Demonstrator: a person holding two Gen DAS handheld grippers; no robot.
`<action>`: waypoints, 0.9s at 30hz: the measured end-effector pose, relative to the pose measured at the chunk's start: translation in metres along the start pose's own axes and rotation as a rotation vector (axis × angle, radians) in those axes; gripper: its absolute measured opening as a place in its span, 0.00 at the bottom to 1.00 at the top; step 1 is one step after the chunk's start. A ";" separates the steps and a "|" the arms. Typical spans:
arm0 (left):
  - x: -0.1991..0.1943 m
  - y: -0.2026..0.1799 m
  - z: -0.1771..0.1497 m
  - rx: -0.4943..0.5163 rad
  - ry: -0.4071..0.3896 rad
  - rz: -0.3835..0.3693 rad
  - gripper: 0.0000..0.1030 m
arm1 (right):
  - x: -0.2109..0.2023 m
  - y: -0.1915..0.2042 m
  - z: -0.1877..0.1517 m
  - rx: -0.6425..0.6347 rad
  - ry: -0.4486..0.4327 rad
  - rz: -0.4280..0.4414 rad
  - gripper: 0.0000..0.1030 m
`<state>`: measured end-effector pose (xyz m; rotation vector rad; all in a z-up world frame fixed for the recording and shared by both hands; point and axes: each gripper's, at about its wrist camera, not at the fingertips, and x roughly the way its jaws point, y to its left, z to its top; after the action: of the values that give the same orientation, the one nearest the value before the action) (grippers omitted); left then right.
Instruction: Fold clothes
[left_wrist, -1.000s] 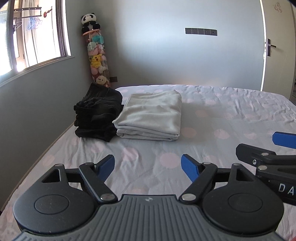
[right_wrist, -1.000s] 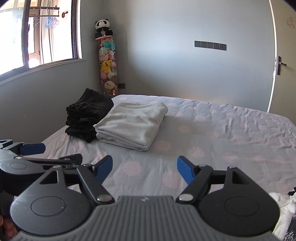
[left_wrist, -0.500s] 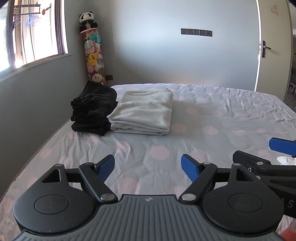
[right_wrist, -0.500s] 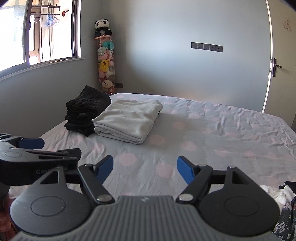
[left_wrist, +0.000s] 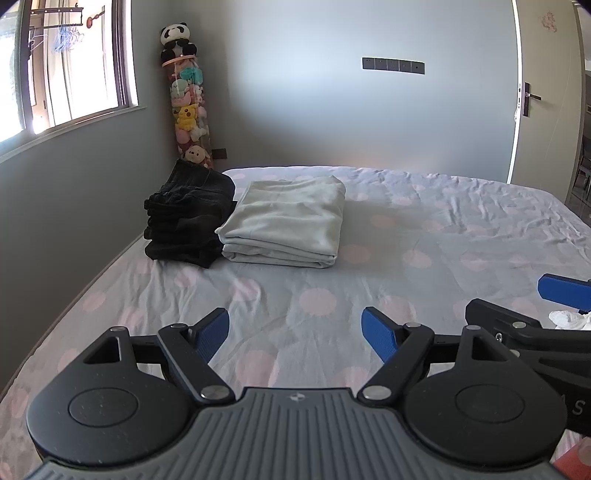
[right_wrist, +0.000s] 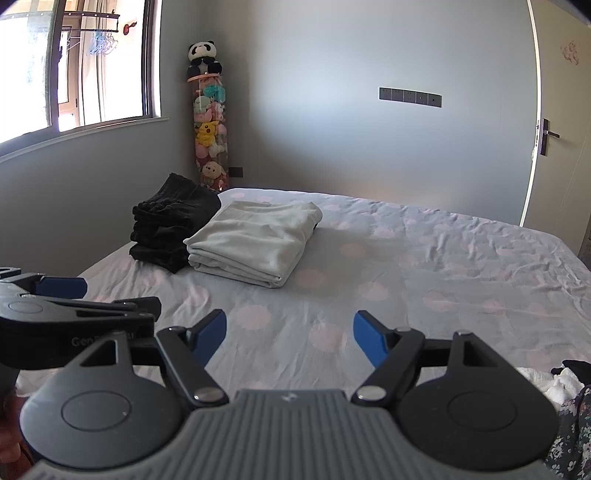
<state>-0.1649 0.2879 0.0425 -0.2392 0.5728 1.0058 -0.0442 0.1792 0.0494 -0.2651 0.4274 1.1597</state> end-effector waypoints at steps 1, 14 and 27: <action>-0.001 0.000 0.000 -0.001 -0.001 0.000 0.91 | 0.000 0.000 0.000 -0.001 -0.001 0.001 0.76; -0.005 0.000 0.000 -0.003 0.003 0.006 0.90 | -0.004 0.002 -0.001 -0.006 -0.005 0.000 0.76; -0.008 0.001 0.000 -0.003 -0.003 0.005 0.90 | -0.007 0.003 0.002 -0.012 -0.009 -0.002 0.75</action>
<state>-0.1684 0.2829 0.0471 -0.2391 0.5692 1.0115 -0.0488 0.1751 0.0541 -0.2708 0.4121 1.1614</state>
